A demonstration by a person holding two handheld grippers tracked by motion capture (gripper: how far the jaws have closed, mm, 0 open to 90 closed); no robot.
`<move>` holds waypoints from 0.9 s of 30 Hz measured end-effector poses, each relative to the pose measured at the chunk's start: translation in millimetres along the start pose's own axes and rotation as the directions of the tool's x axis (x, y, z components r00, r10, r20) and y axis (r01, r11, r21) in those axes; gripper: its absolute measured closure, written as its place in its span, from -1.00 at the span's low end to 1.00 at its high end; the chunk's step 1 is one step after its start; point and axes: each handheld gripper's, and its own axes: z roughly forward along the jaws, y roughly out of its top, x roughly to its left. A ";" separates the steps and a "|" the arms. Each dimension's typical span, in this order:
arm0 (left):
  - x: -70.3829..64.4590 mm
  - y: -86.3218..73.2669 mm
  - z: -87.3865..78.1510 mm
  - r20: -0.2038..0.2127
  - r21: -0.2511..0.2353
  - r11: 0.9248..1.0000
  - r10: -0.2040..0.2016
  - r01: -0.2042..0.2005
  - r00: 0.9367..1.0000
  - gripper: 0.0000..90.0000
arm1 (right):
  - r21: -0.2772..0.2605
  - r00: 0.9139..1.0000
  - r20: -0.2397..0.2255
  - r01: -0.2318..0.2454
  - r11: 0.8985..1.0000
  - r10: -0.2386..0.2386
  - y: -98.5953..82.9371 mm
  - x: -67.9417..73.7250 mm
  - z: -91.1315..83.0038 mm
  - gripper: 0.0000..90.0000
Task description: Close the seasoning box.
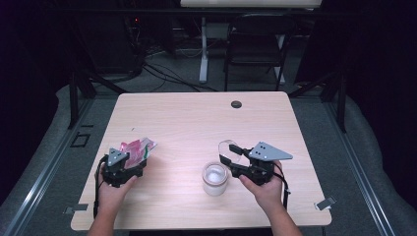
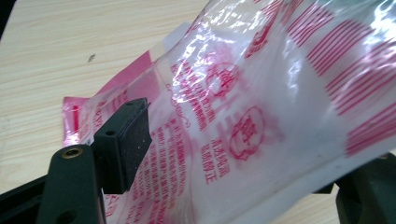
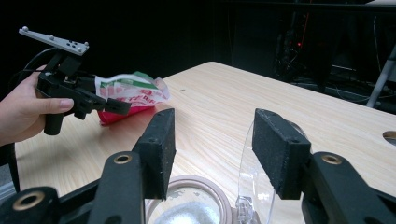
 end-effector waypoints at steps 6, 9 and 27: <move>-13.0 1.3 1.9 0.026 0.003 0.999 0.038 -0.038 0.999 -0.37 | -0.001 1.000 0.002 0.000 1.000 0.000 0.4 0.2 -0.6 0.08; -21.3 2.5 2.1 0.041 0.002 0.998 0.069 -0.069 0.997 -0.37 | -0.004 1.000 0.004 0.002 1.000 -0.002 1.6 1.0 -1.4 0.05; -68.3 3.3 8.9 0.140 0.016 0.979 0.198 -0.203 0.970 -0.37 | -0.033 0.999 0.036 0.002 0.999 0.000 9.3 -1.2 -11.4 0.09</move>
